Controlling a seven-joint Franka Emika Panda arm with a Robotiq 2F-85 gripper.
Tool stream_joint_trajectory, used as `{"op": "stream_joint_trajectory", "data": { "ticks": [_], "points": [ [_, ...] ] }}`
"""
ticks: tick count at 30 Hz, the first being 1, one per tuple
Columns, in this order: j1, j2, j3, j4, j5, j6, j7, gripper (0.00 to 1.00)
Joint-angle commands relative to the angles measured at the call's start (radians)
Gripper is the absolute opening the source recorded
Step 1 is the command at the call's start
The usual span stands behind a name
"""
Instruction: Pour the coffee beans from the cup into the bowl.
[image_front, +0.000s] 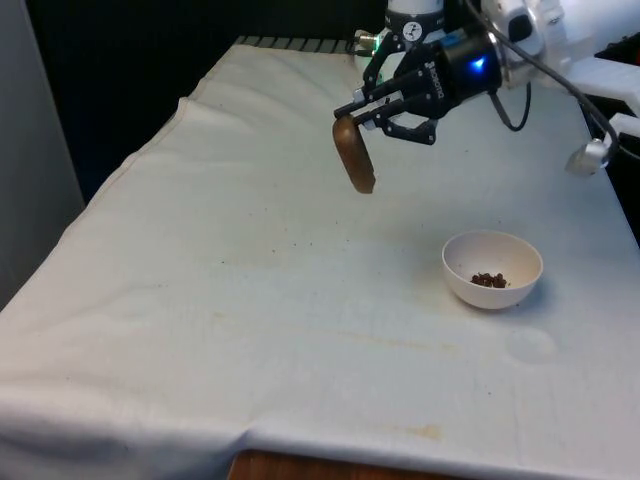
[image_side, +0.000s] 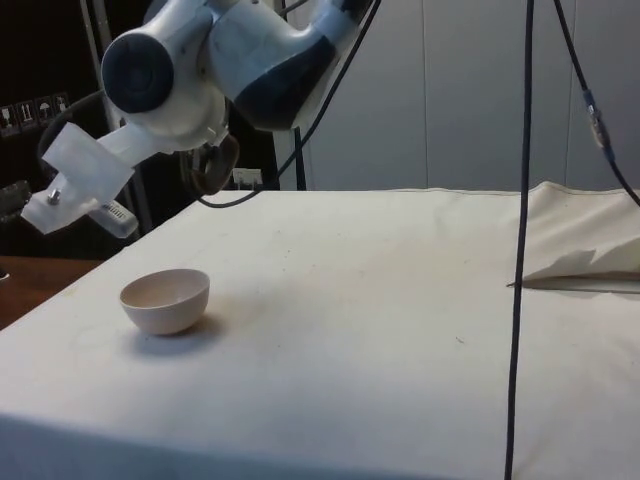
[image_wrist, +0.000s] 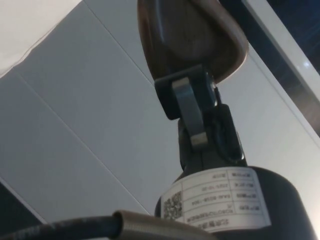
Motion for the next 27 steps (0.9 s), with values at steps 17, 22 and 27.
{"op": "stream_joint_trajectory", "data": {
  "ticks": [17, 22, 27],
  "points": [
    [-0.015, -0.045, -0.093, -0.046, 0.036, 0.133, 0.002, 0.0],
    [-0.016, -0.058, -0.126, -0.062, 0.046, 0.172, 0.002, 0.0],
    [-0.017, -0.066, -0.149, -0.071, 0.056, 0.198, 0.001, 0.0]
  ]
}}
